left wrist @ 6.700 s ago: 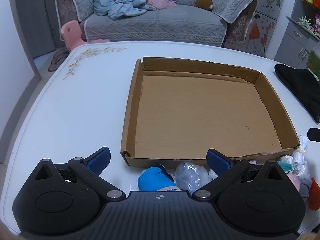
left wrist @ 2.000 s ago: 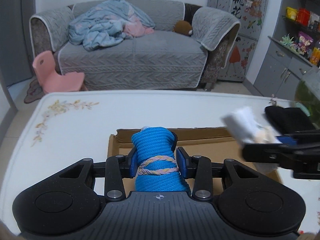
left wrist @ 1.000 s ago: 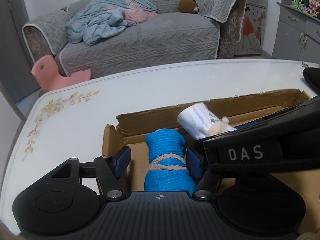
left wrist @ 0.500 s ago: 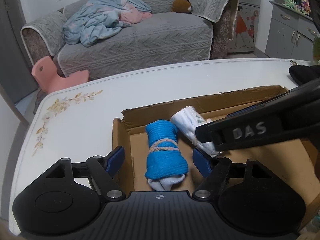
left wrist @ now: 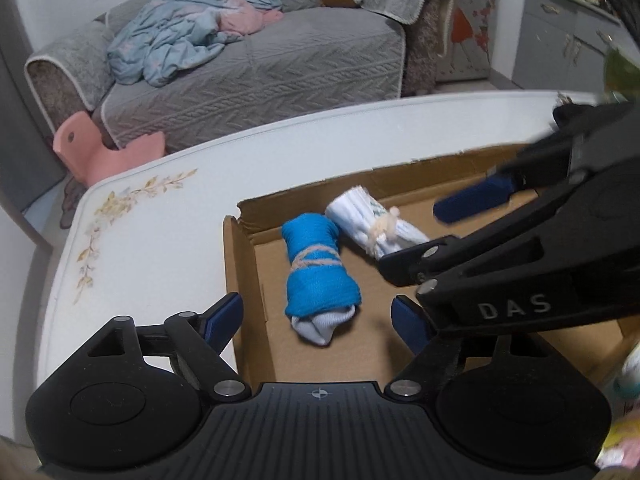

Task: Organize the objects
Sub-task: 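Lift both grippers away from the tray back toward the pile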

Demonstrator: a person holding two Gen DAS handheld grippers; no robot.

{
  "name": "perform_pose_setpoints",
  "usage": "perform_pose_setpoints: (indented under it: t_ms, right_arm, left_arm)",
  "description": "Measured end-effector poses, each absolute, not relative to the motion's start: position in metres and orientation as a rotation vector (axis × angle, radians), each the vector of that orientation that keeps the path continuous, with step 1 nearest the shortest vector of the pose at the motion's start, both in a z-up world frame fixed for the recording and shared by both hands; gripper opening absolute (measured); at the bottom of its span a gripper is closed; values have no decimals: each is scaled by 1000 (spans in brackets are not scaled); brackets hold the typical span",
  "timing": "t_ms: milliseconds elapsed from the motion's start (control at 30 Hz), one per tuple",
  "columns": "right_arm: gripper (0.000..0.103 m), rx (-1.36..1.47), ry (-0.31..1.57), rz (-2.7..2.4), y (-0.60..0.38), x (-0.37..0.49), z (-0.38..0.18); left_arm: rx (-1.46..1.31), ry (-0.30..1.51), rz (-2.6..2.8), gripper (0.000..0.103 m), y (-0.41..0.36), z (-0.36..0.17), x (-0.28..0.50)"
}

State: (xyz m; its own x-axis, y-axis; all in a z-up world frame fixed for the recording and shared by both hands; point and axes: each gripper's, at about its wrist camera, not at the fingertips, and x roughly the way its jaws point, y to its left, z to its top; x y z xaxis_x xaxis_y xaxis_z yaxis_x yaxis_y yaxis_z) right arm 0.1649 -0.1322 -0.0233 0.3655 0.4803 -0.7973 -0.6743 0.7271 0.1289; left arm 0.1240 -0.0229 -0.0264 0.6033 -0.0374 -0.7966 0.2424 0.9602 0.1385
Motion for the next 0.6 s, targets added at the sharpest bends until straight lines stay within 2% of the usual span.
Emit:
perform_pose_setpoints:
  t_ms: [133,600]
  right_arm:
    - [77,-286,895,778,-134,158,-14]
    - [86,-378,831,830,-154,121,9]
  left_arm:
    - [254,898,-166,86,-20,-19,116]
    - [311,867,-209,90,-22,6,73]
